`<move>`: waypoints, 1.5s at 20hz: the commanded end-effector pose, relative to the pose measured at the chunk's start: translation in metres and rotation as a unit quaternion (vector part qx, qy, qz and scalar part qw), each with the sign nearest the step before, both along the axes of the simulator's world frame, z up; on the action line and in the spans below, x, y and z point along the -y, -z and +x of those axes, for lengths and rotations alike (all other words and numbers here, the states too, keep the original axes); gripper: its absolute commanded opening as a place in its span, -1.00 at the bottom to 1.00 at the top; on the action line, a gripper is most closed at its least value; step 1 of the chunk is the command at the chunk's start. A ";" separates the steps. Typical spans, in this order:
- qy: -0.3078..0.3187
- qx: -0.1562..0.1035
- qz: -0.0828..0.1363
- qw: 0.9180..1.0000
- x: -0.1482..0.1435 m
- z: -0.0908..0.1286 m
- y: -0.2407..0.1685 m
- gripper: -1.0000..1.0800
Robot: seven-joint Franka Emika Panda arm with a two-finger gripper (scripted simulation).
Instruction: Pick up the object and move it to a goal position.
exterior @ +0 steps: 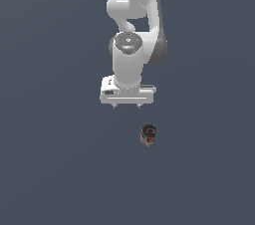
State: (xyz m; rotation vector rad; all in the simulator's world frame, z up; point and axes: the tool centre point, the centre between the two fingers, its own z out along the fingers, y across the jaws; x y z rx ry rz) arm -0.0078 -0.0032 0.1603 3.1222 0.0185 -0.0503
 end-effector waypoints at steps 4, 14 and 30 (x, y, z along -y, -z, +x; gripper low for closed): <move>-0.002 -0.001 -0.001 1.000 0.000 0.000 0.001 0.92; 0.014 0.004 0.000 1.000 -0.024 0.026 0.008 0.92; 0.056 0.016 0.008 0.998 -0.091 0.081 0.031 0.92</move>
